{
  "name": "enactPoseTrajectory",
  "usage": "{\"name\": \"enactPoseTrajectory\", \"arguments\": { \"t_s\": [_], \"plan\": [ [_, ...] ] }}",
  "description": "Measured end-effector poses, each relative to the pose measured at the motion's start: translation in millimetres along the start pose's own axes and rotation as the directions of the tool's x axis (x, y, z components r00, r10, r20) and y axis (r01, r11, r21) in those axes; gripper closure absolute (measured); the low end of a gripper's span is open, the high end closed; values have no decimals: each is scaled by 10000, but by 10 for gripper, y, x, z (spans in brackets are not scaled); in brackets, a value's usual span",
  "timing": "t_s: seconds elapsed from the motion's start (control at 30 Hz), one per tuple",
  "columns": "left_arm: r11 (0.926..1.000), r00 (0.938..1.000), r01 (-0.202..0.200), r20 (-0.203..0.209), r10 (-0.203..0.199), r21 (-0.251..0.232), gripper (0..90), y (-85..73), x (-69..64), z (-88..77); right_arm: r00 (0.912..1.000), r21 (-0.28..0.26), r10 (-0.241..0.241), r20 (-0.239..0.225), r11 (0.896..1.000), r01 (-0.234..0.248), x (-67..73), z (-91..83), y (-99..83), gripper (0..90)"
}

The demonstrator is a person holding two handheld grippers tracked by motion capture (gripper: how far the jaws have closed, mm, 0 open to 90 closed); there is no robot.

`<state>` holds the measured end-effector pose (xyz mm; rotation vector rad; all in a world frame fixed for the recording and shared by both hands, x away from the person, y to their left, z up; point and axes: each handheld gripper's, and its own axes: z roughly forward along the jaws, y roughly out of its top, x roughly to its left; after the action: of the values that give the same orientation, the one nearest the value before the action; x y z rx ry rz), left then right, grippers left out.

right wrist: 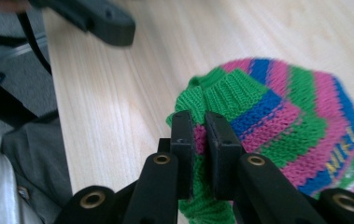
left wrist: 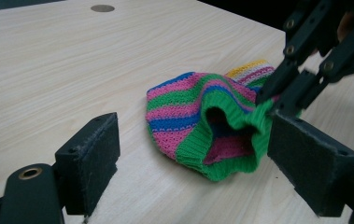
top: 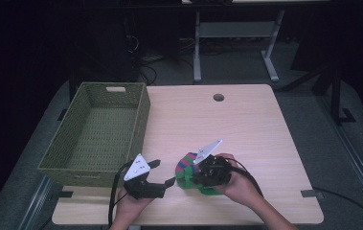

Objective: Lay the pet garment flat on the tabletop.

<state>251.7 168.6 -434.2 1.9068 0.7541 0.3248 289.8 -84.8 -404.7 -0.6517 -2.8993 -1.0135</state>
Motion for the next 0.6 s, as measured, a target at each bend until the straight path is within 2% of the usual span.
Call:
{"name": "enactPoseTrajectory", "arguments": {
  "t_s": [0.13,0.37,0.43,0.53,0.6],
  "plan": [
    [9999,9998,-145,98,144,81,168,3,-22,22,9998,-413,206,41,9989,-205,-35,-142,2,819],
    [10000,9996,-18,285,18,-13,169,16,-60,56,9981,-1030,607,-104,9928,-614,-101,-358,-7,817],
    [9999,9993,-74,377,77,-86,169,34,-100,91,9980,-1256,623,62,9902,-611,-141,-455,-14,817],
    [10000,9983,-81,577,83,-39,170,52,-133,121,9973,-1549,732,64,9854,-714,-165,-553,-21,817],
    [9998,9967,-184,792,190,-85,214,60,-162,136,9973,-1824,741,6,9805,-727,-190,-618,-31,817]
  ]
}}
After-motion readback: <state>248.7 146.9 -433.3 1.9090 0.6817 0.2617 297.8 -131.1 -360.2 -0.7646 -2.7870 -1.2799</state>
